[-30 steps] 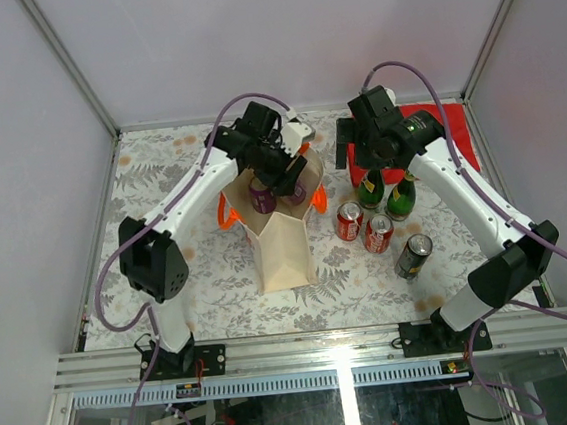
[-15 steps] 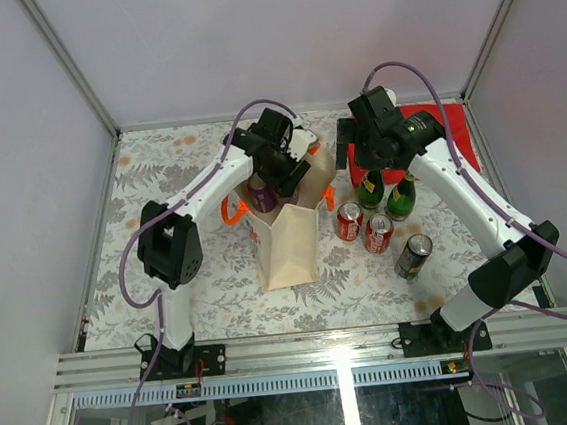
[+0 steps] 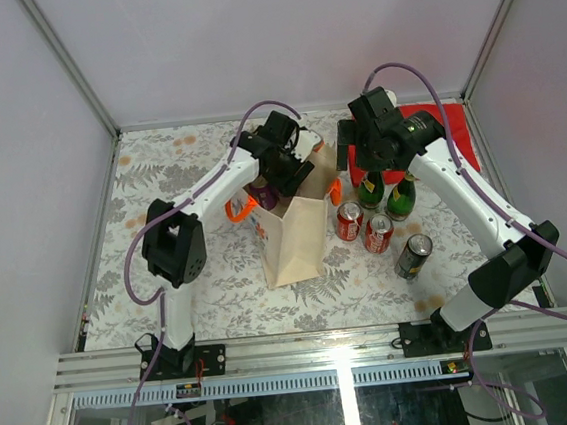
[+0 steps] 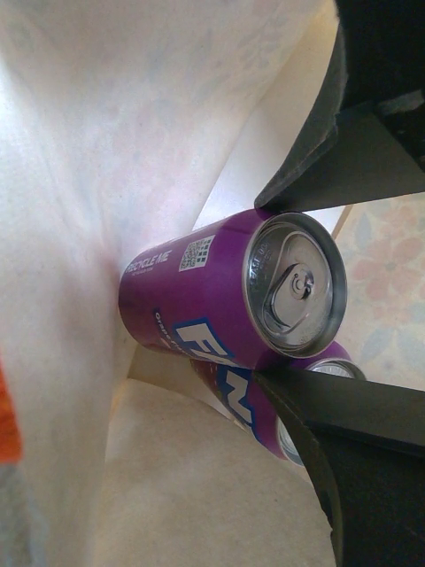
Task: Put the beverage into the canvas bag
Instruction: Place the drink in the canvas bag.
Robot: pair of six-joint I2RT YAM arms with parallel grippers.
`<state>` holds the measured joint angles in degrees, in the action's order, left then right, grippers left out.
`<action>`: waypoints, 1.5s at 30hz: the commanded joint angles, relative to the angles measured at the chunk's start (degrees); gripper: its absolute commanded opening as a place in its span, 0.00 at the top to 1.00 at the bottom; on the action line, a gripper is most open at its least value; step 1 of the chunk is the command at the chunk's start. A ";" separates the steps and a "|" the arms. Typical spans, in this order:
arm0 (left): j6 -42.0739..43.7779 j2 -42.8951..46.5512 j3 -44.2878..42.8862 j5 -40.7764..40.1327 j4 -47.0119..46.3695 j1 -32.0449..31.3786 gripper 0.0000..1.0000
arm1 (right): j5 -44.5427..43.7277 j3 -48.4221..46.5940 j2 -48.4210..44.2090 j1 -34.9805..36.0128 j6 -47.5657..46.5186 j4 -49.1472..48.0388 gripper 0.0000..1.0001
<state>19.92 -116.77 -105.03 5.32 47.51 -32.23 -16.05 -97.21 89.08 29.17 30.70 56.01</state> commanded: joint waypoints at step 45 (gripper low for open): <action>-5.18 15.14 11.24 -3.05 -17.04 -0.62 0.13 | -1.25 2.28 -4.09 -0.29 1.53 0.13 0.01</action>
<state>16.27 -104.38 -94.56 3.16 35.35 -32.69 -16.03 -94.87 87.09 29.17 31.77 56.31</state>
